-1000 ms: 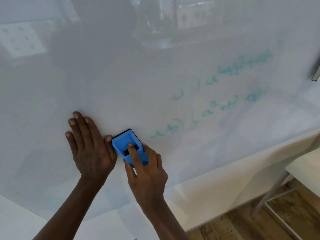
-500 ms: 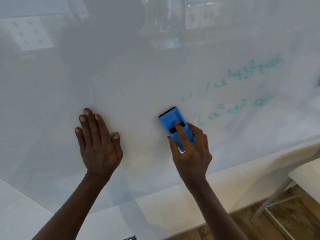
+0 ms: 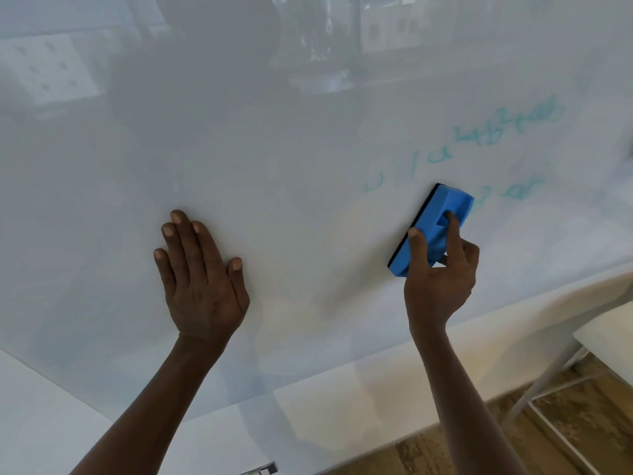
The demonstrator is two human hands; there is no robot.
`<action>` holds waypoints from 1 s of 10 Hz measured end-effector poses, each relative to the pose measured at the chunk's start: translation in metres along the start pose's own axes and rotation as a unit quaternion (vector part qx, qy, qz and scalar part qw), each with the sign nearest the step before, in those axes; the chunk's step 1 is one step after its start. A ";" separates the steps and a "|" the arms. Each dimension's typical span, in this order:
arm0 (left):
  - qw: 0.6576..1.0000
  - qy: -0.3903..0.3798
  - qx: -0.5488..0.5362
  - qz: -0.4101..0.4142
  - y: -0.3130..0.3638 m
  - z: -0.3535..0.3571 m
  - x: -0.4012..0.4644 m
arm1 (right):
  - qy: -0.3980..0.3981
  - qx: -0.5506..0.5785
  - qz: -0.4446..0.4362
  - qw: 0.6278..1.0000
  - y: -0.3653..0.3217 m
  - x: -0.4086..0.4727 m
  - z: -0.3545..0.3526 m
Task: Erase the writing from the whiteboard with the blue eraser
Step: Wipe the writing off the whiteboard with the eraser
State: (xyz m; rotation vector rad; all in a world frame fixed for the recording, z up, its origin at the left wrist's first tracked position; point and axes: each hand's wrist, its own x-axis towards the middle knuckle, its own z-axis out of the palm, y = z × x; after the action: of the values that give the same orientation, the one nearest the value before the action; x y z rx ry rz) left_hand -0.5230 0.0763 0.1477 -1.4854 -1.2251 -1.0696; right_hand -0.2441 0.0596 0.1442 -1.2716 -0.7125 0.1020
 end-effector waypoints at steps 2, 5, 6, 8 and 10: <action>1.000 0.002 0.005 -0.003 0.001 0.000 -0.001 | 0.016 0.022 0.056 0.998 -0.008 -0.024 0.012; 1.000 -0.002 0.008 -0.004 0.002 0.000 -0.002 | -0.040 -0.016 0.002 0.999 -0.027 -0.066 0.025; 1.000 -0.002 0.006 -0.005 0.002 0.000 -0.001 | -0.071 -0.038 -0.054 0.995 -0.034 -0.082 0.028; 1.000 -0.007 -0.002 -0.010 0.003 -0.001 -0.001 | -0.168 -0.049 -0.211 0.962 -0.036 -0.115 0.029; 1.000 -0.007 -0.001 -0.020 0.006 -0.002 0.001 | -0.189 -0.110 -0.325 0.920 -0.028 -0.104 0.028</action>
State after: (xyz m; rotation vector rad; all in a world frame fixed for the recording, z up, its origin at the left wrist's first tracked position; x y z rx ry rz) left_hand -0.5166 0.0742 0.1485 -1.4776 -1.2681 -1.0886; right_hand -0.3495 0.0273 0.1279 -1.1756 -1.4844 -0.2935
